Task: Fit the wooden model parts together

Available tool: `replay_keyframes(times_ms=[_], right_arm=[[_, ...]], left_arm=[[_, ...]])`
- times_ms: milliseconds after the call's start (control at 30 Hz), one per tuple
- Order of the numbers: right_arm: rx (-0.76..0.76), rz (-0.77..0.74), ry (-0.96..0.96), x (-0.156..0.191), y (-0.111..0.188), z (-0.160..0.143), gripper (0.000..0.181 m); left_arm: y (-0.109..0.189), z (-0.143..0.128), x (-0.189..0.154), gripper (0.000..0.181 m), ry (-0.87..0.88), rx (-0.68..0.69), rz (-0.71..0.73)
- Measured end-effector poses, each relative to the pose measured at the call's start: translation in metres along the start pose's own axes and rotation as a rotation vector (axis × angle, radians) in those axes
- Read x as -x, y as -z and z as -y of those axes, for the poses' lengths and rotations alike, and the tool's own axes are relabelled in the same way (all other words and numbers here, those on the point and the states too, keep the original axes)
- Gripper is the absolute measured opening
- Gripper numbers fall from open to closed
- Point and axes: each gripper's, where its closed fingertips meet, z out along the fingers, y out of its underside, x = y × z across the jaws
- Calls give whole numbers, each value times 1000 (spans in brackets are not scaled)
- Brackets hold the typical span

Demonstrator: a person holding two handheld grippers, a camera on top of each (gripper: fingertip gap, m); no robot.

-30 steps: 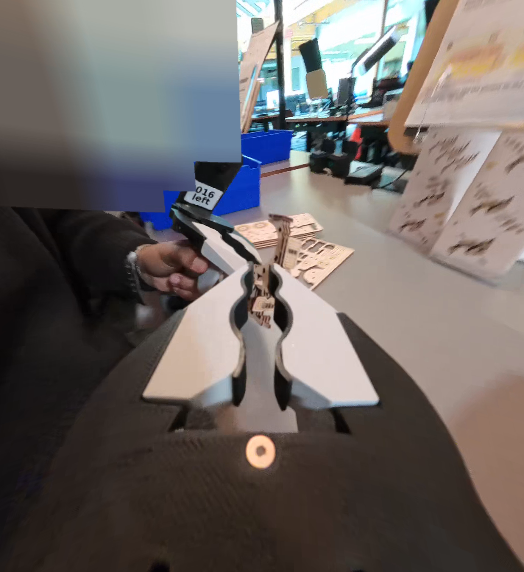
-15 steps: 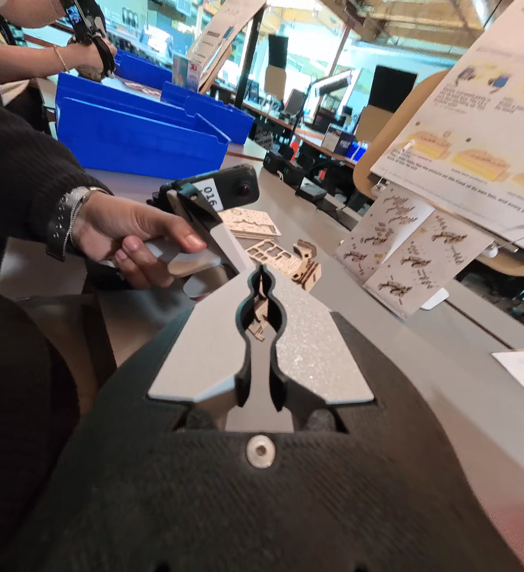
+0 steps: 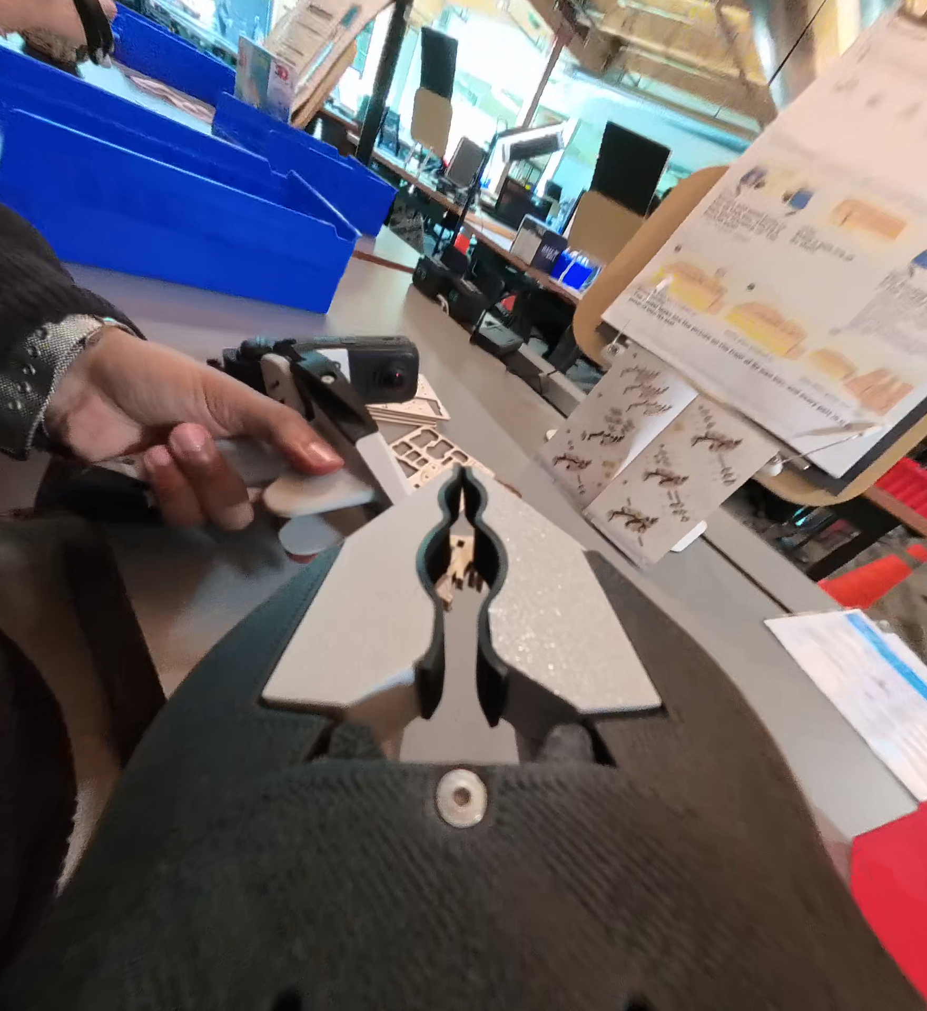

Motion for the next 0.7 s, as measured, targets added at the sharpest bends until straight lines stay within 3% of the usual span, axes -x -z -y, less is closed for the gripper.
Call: replay_keyframes(times_ms=[67, 133, 300, 600, 700], right_arm=[[49, -2, 26, 4, -4, -6, 0], [232, 22, -5, 8, -12, -38, 0], [98, -28, -58, -5, -3, -7, 0], [184, -44, -34, -3, -7, -20, 0], [130, -59, -50, -6, -3, -8, 0]], left_arm=[[1, 1, -4, 7, 2, -9, -7], [0, -3, 2, 7, -31, -3, 50], [5, 5, 5, 7, -50, -25, 57], [5, 6, 4, 7, -182, -17, 124], [7, 9, 3, 7, -219, -26, 142]])
